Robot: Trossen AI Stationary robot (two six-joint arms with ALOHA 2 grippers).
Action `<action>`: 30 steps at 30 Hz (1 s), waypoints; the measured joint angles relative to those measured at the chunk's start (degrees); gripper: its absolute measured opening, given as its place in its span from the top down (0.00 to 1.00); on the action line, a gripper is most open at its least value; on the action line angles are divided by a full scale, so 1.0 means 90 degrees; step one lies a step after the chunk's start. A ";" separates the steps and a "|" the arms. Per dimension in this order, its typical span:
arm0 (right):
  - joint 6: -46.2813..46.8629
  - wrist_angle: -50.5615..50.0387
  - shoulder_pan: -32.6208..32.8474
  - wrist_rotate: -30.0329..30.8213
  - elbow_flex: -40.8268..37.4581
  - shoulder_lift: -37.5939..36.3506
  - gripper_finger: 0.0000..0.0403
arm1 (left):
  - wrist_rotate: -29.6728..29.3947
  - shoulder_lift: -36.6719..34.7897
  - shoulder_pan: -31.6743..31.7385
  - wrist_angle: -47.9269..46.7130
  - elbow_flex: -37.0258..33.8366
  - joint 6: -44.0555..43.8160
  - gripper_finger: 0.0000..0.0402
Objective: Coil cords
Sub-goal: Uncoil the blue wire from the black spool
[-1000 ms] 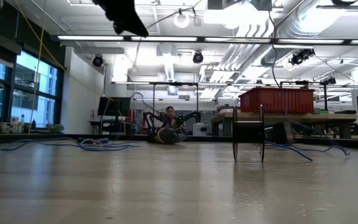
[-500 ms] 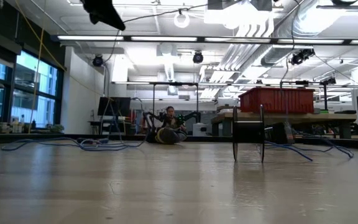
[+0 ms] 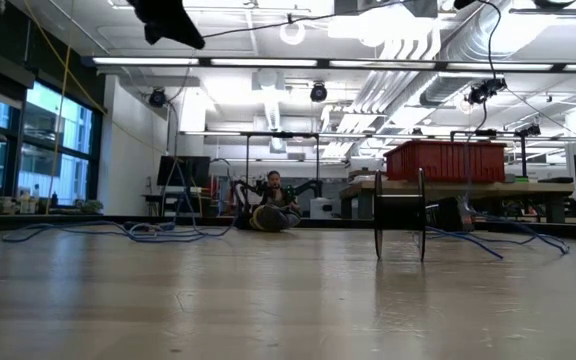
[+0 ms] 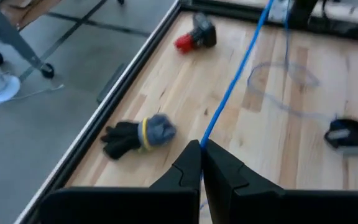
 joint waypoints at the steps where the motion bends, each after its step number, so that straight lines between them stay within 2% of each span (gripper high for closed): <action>1: -0.0077 0.0083 0.0000 -0.0044 0.0000 0.0009 1.00 | 0.0103 0.0011 -0.0012 0.0216 -0.0104 -0.0062 1.00; 5: -0.0066 0.0120 0.0000 -0.0111 0.0000 0.0040 1.00 | 0.0204 0.0103 -0.0099 0.0396 -0.0345 -0.0574 0.99; 7: -0.0016 0.0120 0.0000 -0.0114 0.0000 0.0026 1.00 | 0.0222 0.0165 -0.0101 0.0187 -0.0362 -0.1089 0.96; 9: -0.0016 0.0124 0.0000 -0.0115 0.0000 0.0021 1.00 | 0.0398 0.0197 -0.0092 -0.0109 -0.0362 -0.1197 0.92; 16: -0.0129 0.0188 0.0000 -0.0132 0.0000 0.0025 1.00 | 0.1256 0.0227 -0.0233 -0.0431 -0.0362 -0.1398 0.69; 21: -0.0158 0.0248 0.0000 -0.0164 0.0000 0.0025 1.00 | 0.1301 0.0248 -0.0393 -0.0208 -0.0362 -0.1213 0.54; 25: -0.0213 0.0405 0.0000 -0.0255 0.0000 0.0035 1.00 | 0.1222 0.0465 -0.0492 0.0614 -0.0359 -0.1020 0.46; 30: -0.0523 0.0976 0.0000 -0.0377 -0.0002 0.0111 1.00 | 0.1308 0.1249 -0.0526 0.2456 -0.0357 -0.1248 0.43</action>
